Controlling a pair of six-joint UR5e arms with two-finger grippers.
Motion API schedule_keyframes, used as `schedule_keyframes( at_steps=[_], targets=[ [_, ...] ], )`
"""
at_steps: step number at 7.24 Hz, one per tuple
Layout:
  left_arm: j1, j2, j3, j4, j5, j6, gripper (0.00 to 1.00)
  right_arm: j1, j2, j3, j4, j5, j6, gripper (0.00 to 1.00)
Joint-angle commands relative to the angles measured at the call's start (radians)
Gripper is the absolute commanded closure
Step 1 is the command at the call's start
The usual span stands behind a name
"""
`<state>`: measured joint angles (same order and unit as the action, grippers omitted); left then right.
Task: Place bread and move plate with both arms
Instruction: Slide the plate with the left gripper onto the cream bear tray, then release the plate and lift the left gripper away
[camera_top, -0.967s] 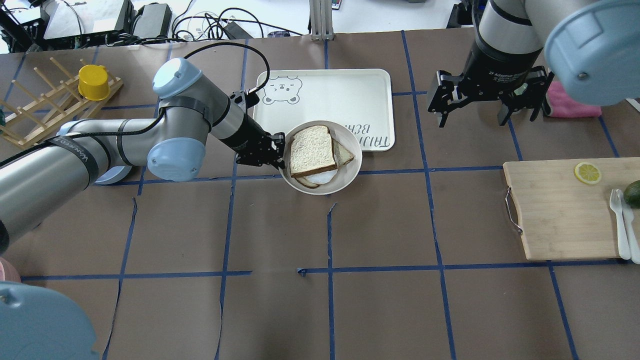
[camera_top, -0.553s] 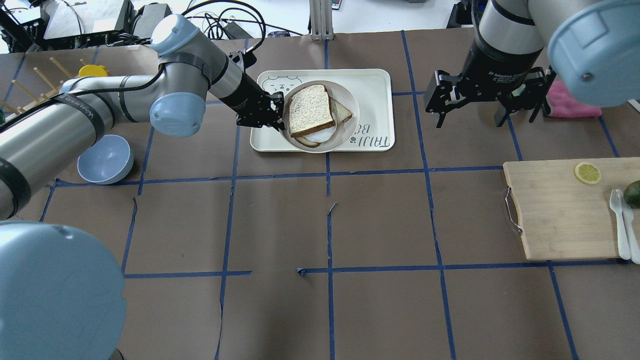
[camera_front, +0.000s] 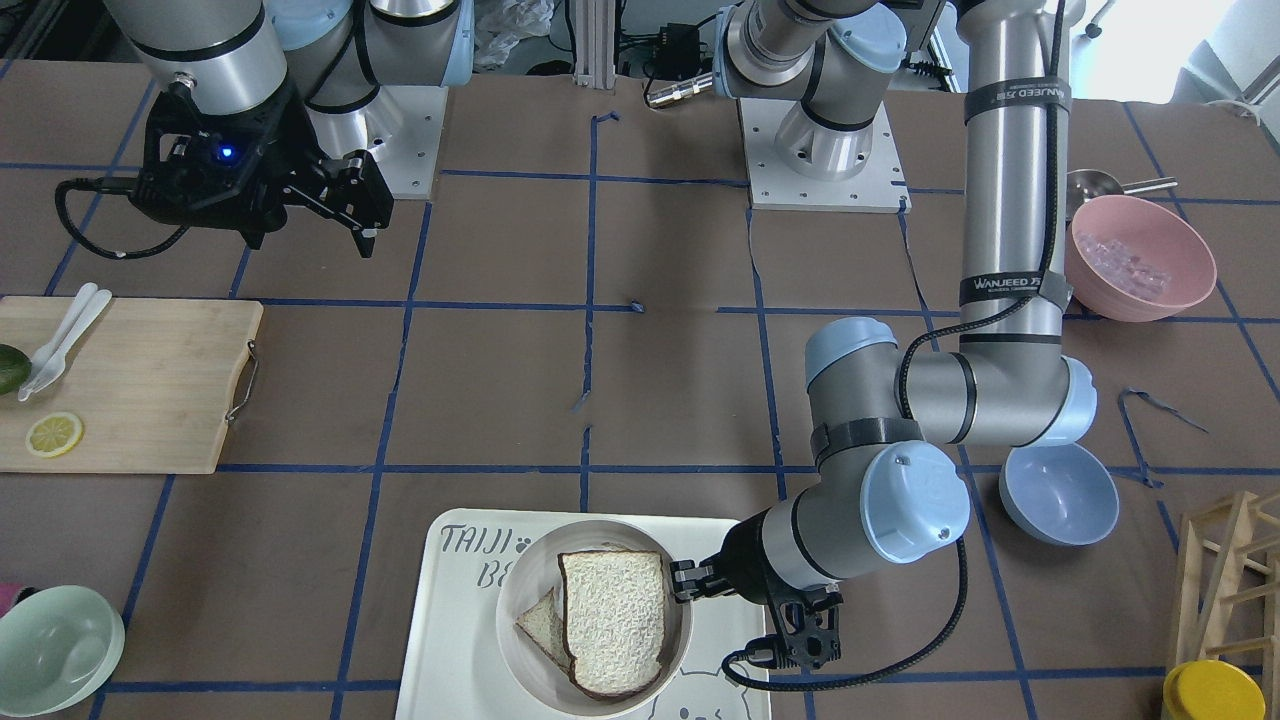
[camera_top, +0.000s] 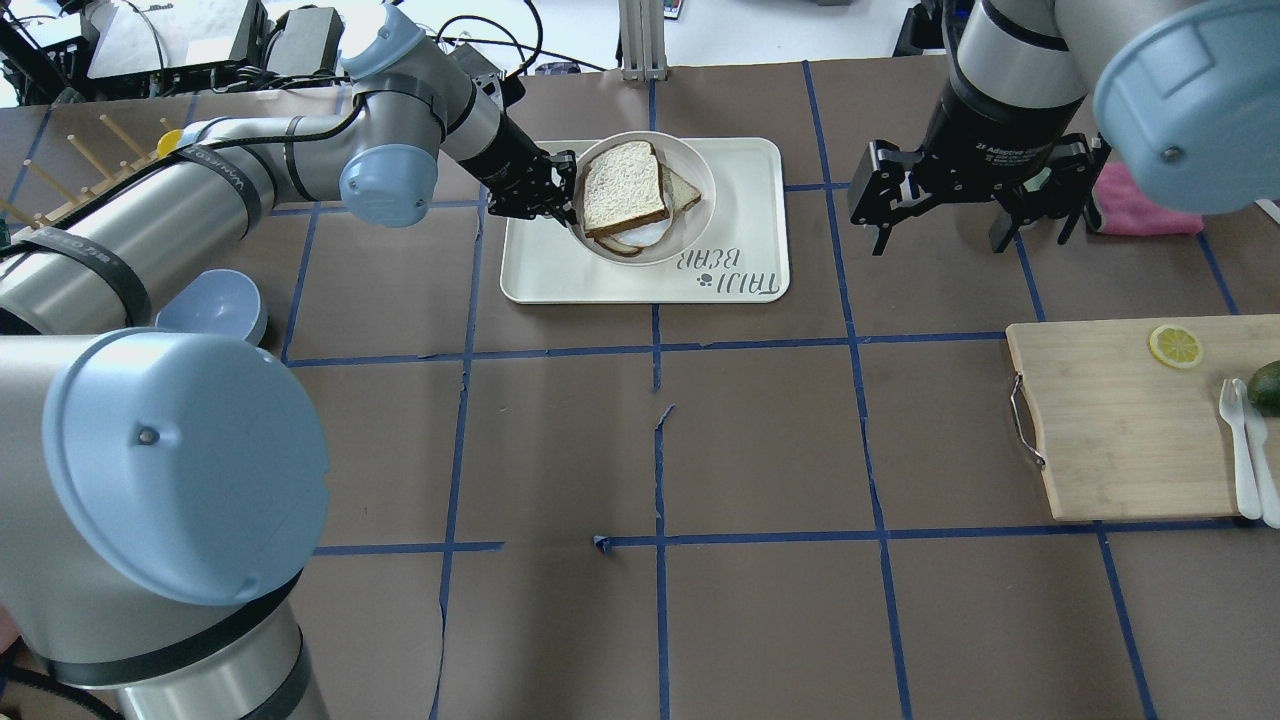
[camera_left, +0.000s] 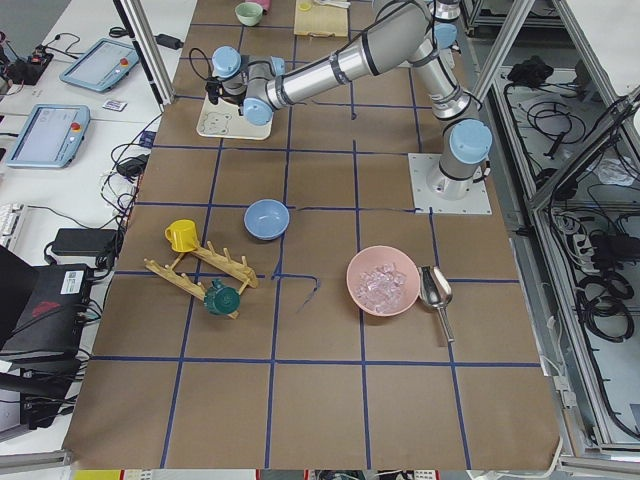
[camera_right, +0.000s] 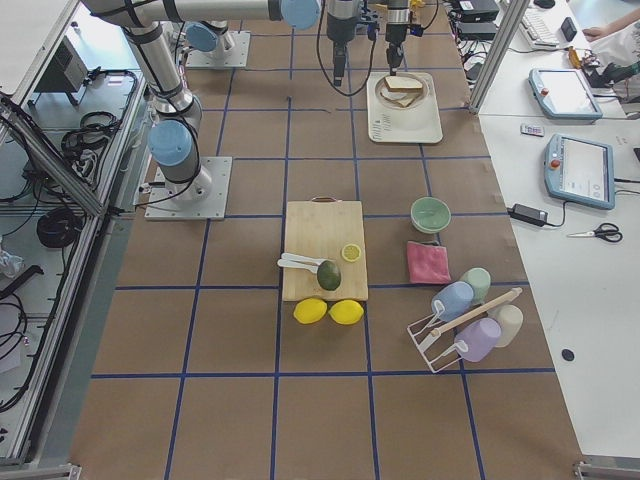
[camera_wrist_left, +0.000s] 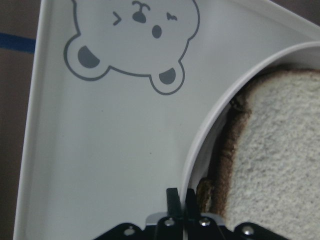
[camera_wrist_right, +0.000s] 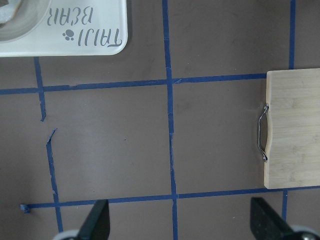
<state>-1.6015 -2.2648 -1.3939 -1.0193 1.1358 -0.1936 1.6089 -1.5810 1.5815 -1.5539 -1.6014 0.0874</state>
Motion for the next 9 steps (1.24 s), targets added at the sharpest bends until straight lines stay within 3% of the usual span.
schedule_keyframes(
  at_steps=[1, 2, 3, 4, 6, 9],
  targets=[
    [-0.003, -0.029, 0.000, 0.004, 0.002, -0.006, 1.00, -0.001, 0.001, 0.000, 0.000, -0.005, 0.000, 0.00],
    [-0.003, -0.035, -0.001, 0.004, 0.005, -0.007, 1.00, 0.000, 0.001, 0.002, -0.002, -0.005, 0.000, 0.00],
    [-0.003, -0.039, 0.001, 0.005, 0.005, -0.006, 0.75, 0.000, 0.001, 0.002, 0.005, -0.006, -0.001, 0.00],
    [-0.003, -0.035, 0.003, 0.004, 0.007, -0.006, 0.01, 0.000, -0.001, 0.002, 0.005, -0.003, -0.001, 0.00],
    [-0.003, 0.026, -0.001, -0.028, 0.010, -0.003, 0.00, 0.000, -0.001, 0.002, 0.006, -0.005, 0.000, 0.00],
    [-0.015, 0.251, -0.007, -0.331, 0.062, -0.001, 0.00, 0.000, -0.001, 0.002, 0.005, -0.005, 0.000, 0.00]
  ],
)
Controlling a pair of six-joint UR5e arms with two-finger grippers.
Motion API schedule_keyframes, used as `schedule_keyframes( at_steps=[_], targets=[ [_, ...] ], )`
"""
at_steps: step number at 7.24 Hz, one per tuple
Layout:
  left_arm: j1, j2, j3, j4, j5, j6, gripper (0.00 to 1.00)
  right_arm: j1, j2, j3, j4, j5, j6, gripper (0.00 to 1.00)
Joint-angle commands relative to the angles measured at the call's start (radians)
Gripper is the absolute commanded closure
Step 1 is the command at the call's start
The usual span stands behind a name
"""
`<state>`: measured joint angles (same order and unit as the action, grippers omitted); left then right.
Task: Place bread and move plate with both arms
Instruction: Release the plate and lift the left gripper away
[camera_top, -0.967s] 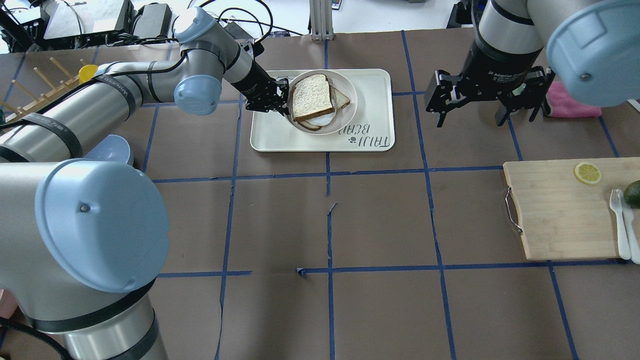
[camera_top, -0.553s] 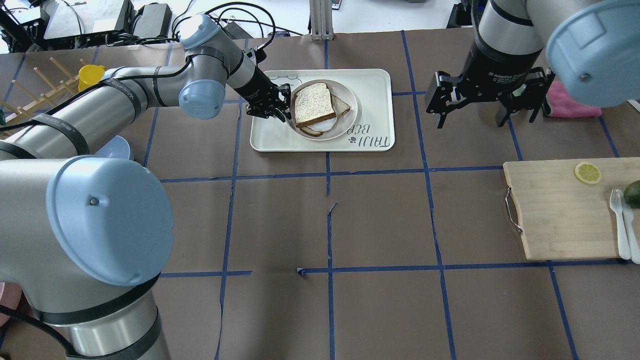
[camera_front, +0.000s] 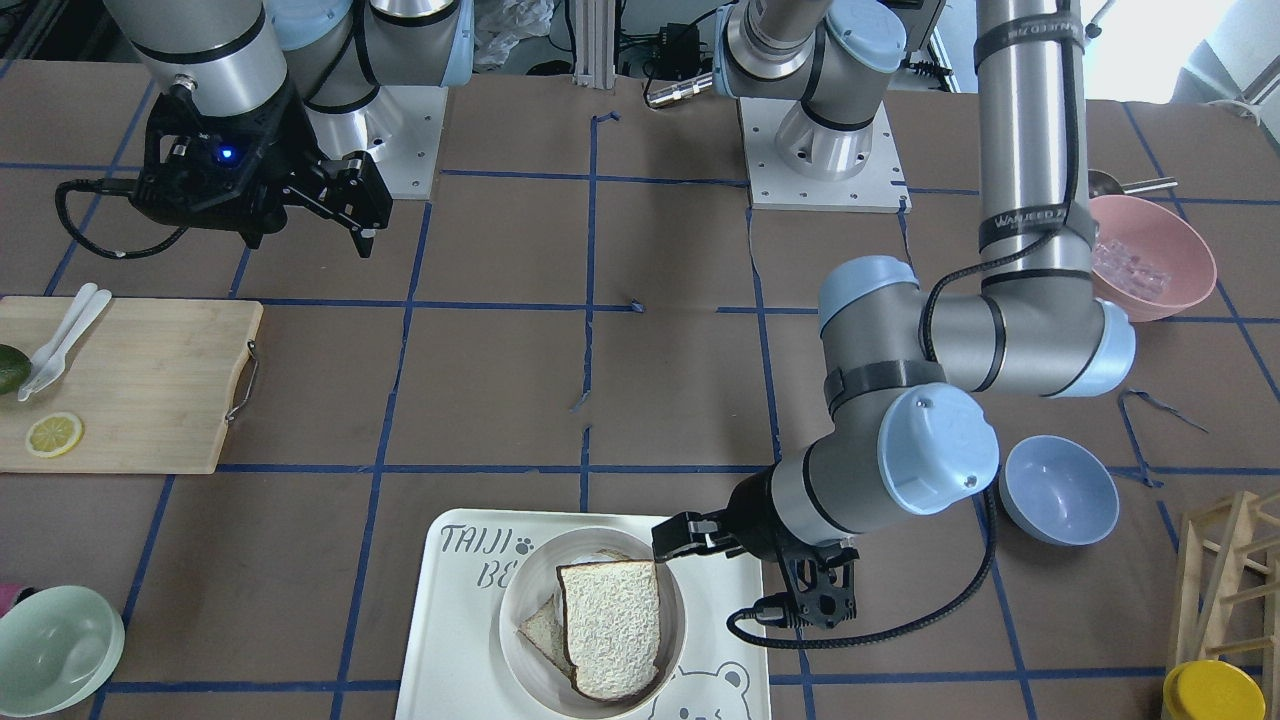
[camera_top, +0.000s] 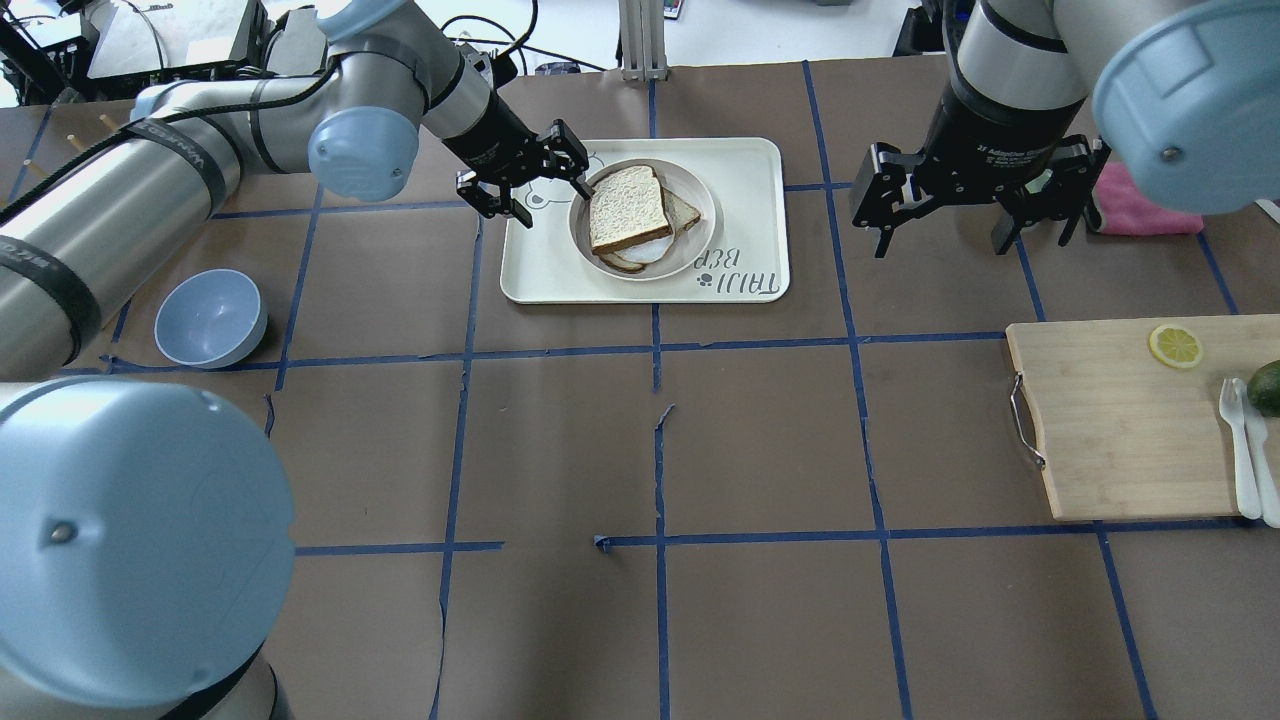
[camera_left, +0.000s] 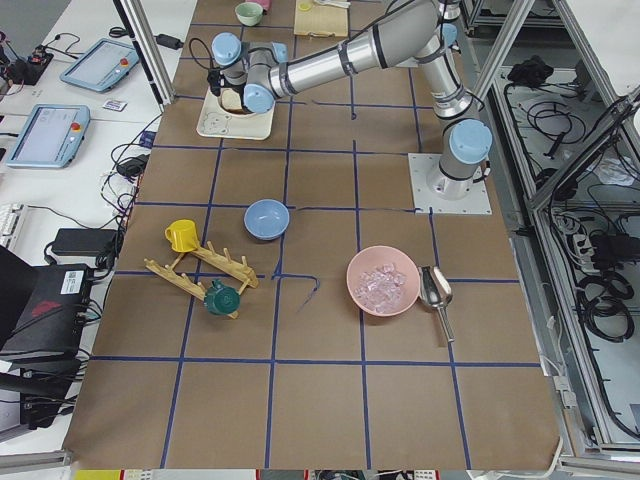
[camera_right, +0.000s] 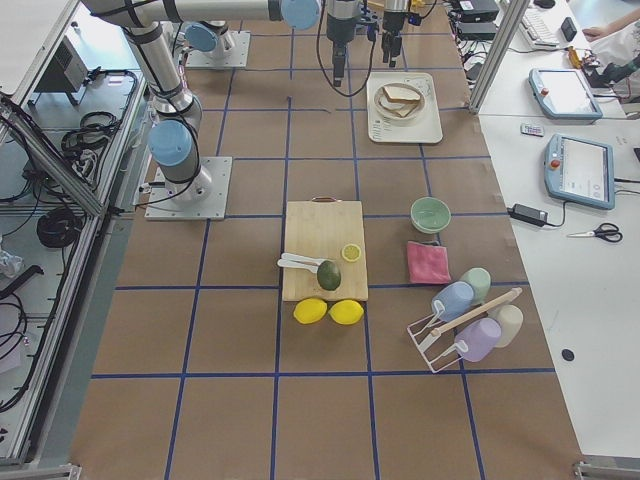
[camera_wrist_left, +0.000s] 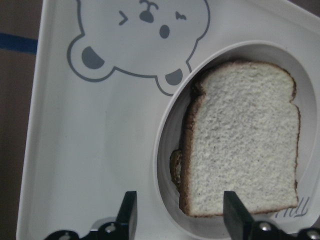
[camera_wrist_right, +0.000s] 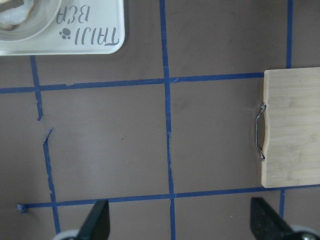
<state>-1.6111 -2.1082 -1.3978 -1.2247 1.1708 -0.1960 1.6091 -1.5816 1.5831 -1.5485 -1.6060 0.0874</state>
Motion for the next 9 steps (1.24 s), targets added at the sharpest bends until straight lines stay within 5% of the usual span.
schedule_keyframes(
  at_steps=[1, 5, 6, 9],
  targets=[
    [-0.009, 0.175, -0.003, -0.213, 0.029, 0.001, 0.00, 0.000, 0.000, 0.000, -0.001, 0.000, 0.000, 0.00],
    [-0.013, 0.481, -0.049, -0.451, 0.107, 0.006, 0.00, 0.000, 0.000, 0.000, 0.001, 0.000, 0.000, 0.00],
    [-0.013, 0.531, -0.070, -0.482, 0.228, 0.021, 0.00, 0.000, 0.000, 0.000, 0.001, -0.002, 0.000, 0.00],
    [-0.013, 0.584, -0.124, -0.473, 0.364, 0.138, 0.00, 0.000, 0.000, 0.000, 0.001, -0.002, 0.000, 0.00]
  ],
)
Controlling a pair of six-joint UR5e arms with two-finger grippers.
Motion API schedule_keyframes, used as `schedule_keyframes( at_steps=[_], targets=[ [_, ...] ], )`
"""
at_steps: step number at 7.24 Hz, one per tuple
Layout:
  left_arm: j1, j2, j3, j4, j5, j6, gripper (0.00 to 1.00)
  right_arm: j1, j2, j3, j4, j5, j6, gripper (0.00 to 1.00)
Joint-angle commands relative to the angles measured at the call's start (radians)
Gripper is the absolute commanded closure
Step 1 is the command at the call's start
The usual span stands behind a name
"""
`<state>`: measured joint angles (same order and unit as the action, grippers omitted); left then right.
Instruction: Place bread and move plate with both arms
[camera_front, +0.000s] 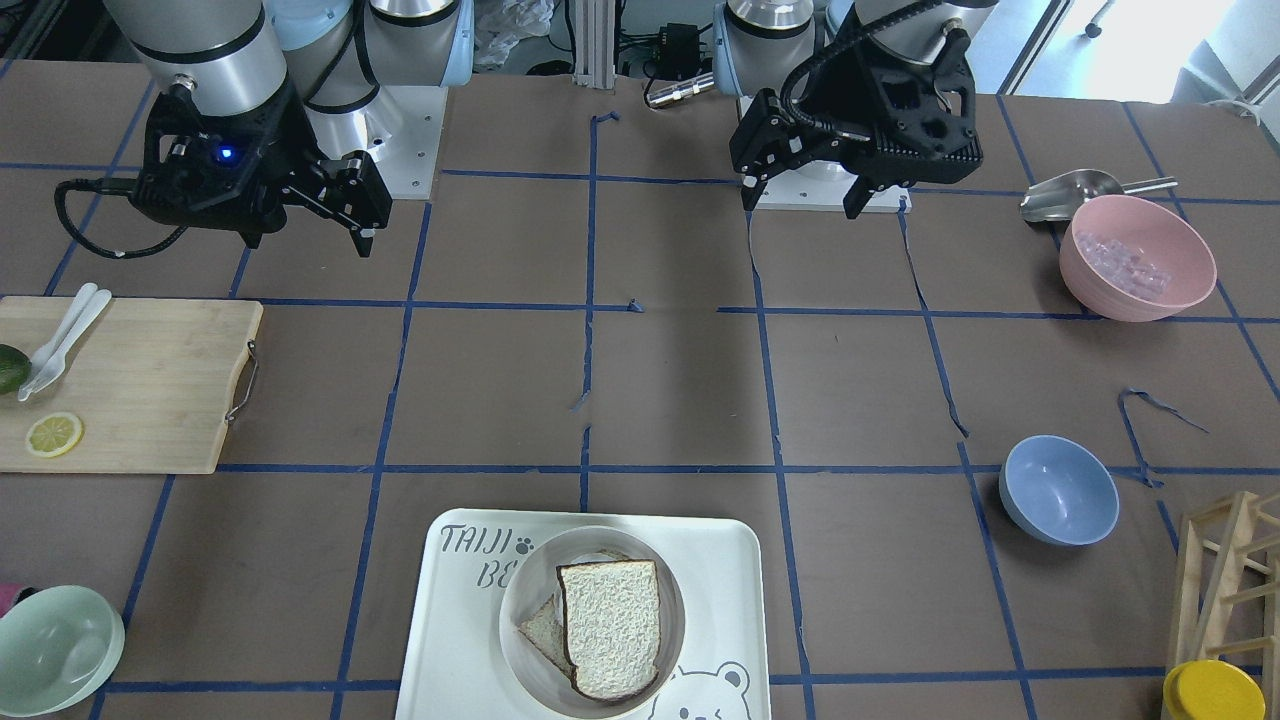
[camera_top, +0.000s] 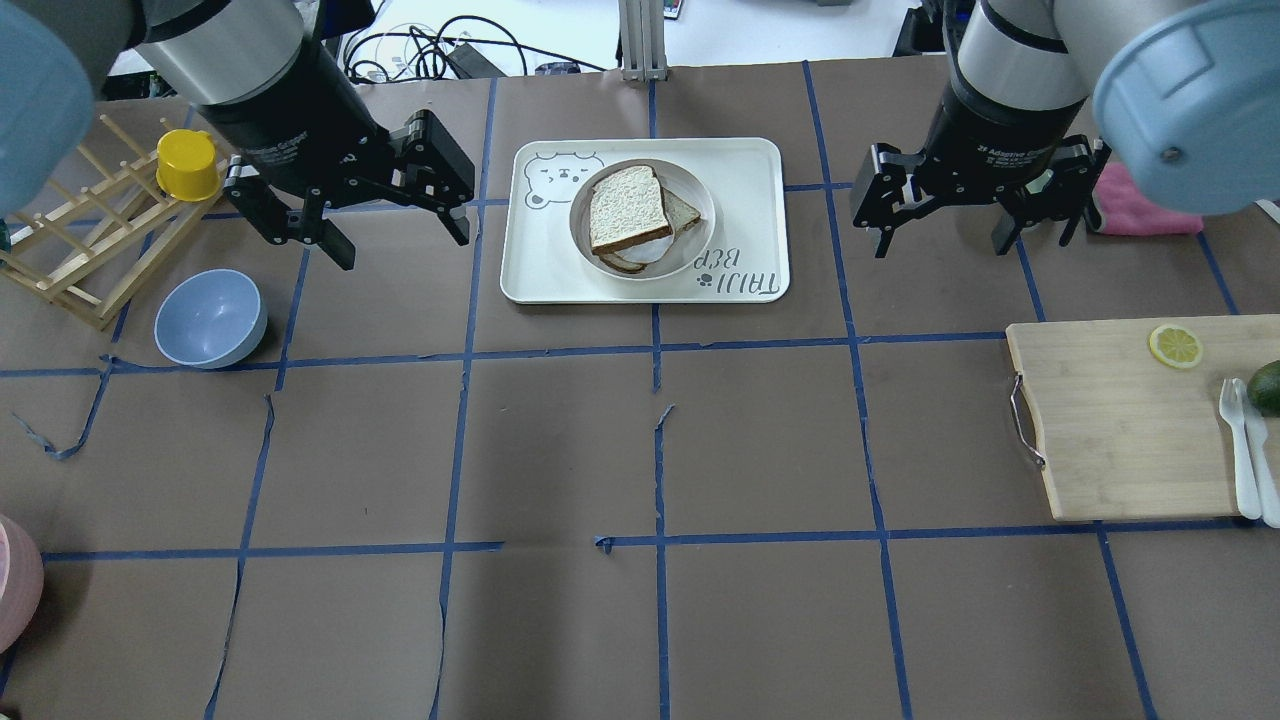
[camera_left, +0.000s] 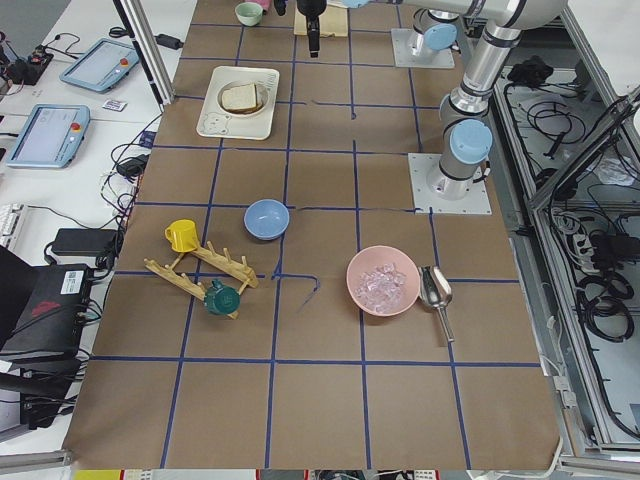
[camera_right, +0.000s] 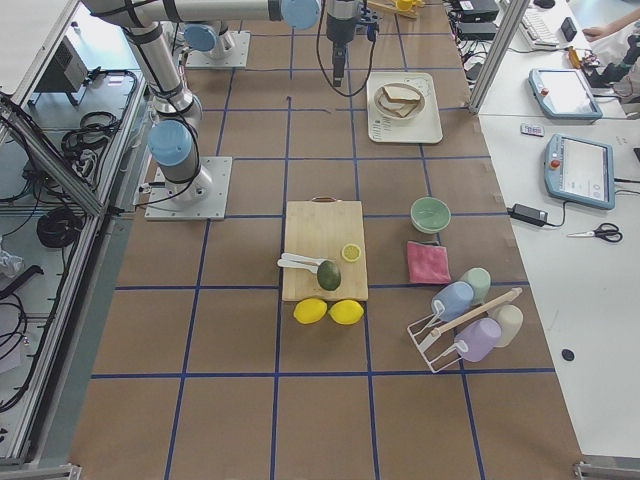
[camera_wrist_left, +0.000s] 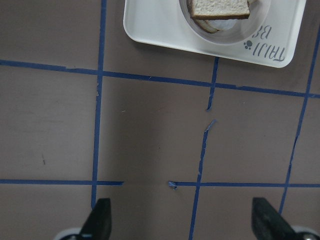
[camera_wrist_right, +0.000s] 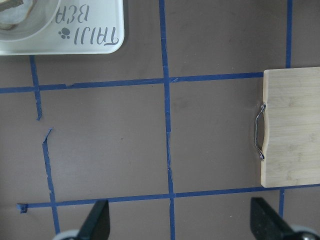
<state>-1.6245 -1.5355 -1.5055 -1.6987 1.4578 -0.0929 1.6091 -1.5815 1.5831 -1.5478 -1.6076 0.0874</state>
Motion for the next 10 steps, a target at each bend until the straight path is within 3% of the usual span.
schedule_keyframes(
  at_steps=[1, 5, 6, 10],
  targets=[
    [0.000, 0.014, -0.027, 0.022, 0.141, 0.030, 0.00, 0.000, 0.000, 0.000, 0.002, -0.002, 0.000, 0.00],
    [0.005, -0.011, -0.036, 0.137, 0.145, 0.042, 0.00, 0.000, 0.002, 0.000, 0.000, -0.002, -0.002, 0.00],
    [0.009, -0.014, -0.035, 0.167, 0.144, 0.132, 0.00, 0.000, 0.002, 0.000, 0.000, -0.002, -0.002, 0.00],
    [0.009, -0.014, -0.036, 0.168, 0.127, 0.102, 0.00, 0.000, 0.002, 0.000, 0.002, -0.003, -0.002, 0.00]
  ],
)
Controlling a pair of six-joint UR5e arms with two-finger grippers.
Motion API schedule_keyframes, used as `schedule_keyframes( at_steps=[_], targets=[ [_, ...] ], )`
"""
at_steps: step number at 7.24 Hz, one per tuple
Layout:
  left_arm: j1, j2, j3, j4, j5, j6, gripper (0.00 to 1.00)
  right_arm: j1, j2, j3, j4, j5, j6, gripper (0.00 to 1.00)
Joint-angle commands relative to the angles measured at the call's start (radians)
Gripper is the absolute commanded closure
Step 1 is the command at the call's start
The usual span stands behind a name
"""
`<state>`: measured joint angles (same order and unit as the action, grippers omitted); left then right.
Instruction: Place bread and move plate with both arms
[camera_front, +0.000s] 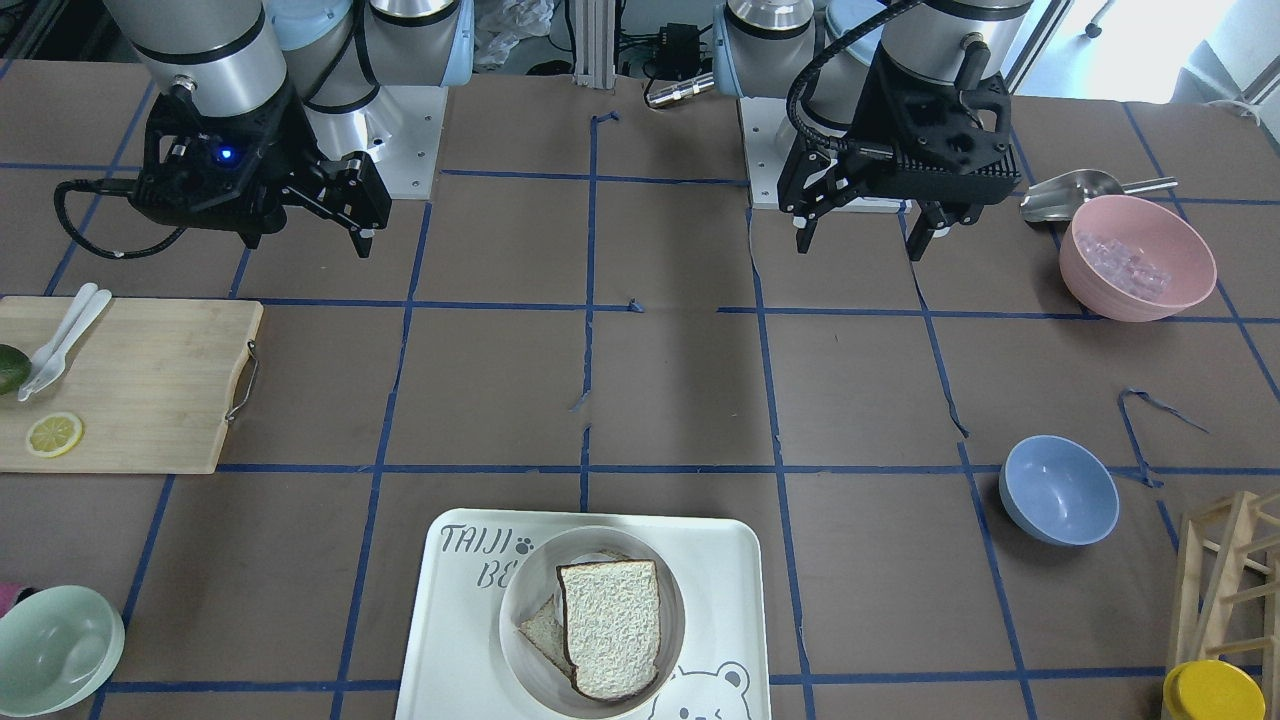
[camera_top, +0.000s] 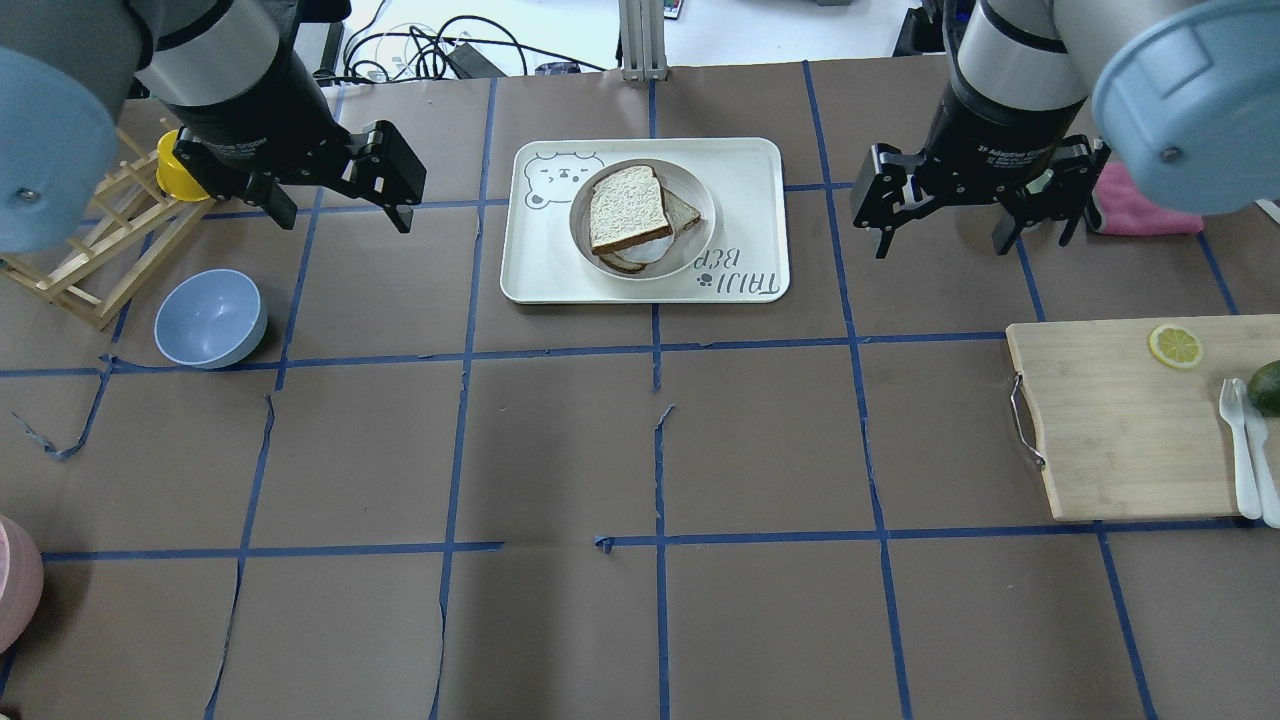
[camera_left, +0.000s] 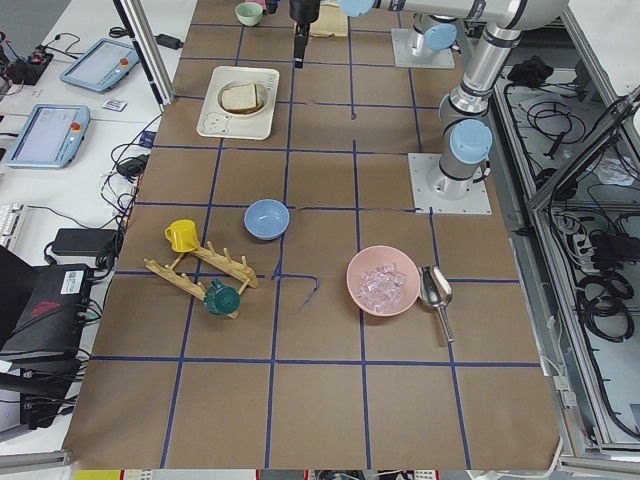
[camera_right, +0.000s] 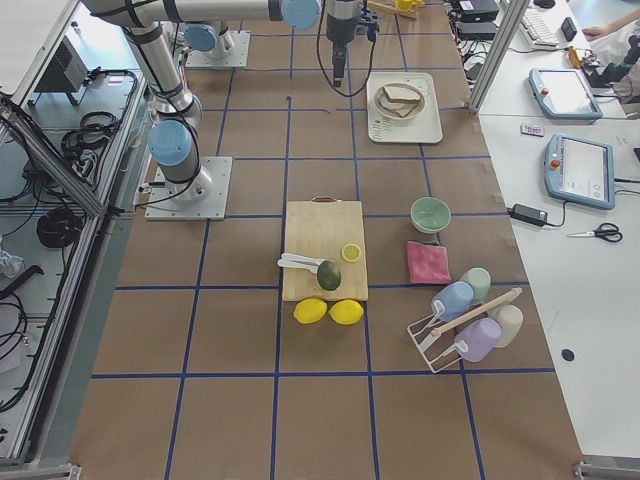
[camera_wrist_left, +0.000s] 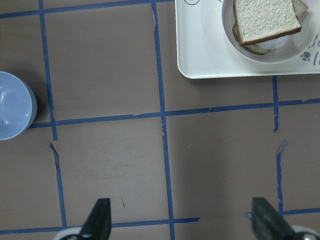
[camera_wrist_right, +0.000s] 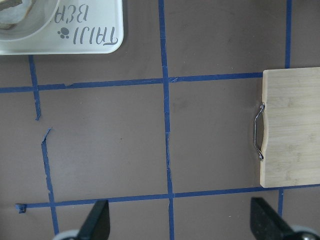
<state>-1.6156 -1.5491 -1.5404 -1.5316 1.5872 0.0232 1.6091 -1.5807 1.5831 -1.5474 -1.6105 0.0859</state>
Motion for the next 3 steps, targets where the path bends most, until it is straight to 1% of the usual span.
schedule_keyframes(
  at_steps=[1, 3],
  targets=[
    [0.000, 0.000, -0.001, -0.001, -0.004, -0.014, 0.00, 0.000, -0.001, 0.000, 0.001, 0.000, 0.000, 0.00],
    [-0.001, 0.001, -0.001, -0.001, -0.015, -0.016, 0.00, 0.000, 0.001, 0.000, 0.000, 0.000, 0.000, 0.00]
  ],
)
